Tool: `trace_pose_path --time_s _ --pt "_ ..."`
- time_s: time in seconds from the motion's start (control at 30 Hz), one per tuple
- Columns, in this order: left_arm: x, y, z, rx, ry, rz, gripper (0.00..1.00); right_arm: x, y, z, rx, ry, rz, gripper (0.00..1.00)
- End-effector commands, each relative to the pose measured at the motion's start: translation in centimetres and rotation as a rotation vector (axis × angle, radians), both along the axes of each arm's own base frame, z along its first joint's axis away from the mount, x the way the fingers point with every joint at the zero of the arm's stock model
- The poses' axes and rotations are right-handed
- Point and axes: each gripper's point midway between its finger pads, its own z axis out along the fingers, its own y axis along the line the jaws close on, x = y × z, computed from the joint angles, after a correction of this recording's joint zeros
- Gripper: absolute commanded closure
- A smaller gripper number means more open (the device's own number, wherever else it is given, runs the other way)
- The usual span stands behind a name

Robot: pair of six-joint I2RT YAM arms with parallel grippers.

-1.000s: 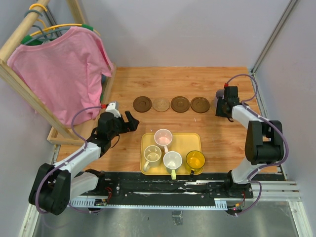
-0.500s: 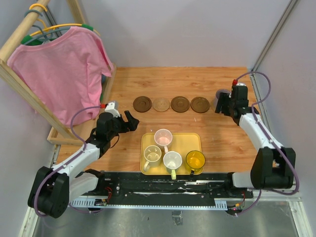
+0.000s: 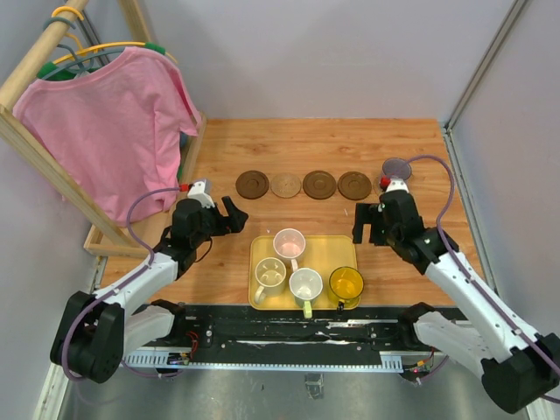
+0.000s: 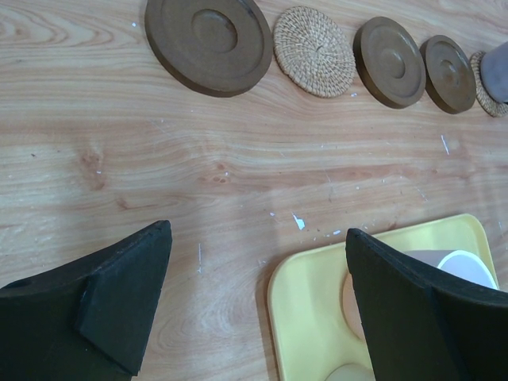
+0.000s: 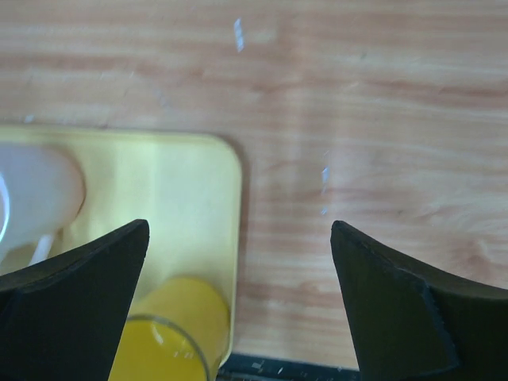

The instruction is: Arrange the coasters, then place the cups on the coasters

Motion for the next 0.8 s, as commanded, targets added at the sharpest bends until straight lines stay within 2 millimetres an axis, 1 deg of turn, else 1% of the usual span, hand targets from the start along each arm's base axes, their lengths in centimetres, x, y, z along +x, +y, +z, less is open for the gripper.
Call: trace_pose_path --time_s 0.0,0.1,0.23,0.37,0.53,0.63,0.77 --pt "0.0 -0.4 0.7 -0.001 -0.029 -0.029 0.05 -4.8 1.3 -1.5 0.028 0.084 0.013 0.02" --pt "-0.1 -0.4 0.6 0.000 -0.021 -0.031 0.05 -6.7 3.3 -1.5 0.105 0.092 0.090 0.01" --pt "-0.5 -0.6 0.2 -0.009 -0.007 -0.039 0.05 -8.6 5.0 -1.8 0.149 0.130 0.172 0.02" --pt "-0.8 -0.7 -0.1 -0.017 0.003 -0.042 0.05 -10.2 5.3 -3.2 0.094 0.182 0.199 0.01" --pt "-1.1 -0.5 -0.2 -0.022 0.006 -0.039 0.05 -11.5 5.7 -4.5 0.062 0.222 0.214 0.01" --pt "-1.2 -0.6 -0.2 -0.022 0.004 -0.040 0.05 -12.0 5.3 -5.0 0.034 0.240 0.200 0.01" --pt "-1.2 -0.6 -0.3 -0.023 0.005 -0.041 0.04 -12.3 4.2 -5.4 -0.016 0.255 0.158 0.01"
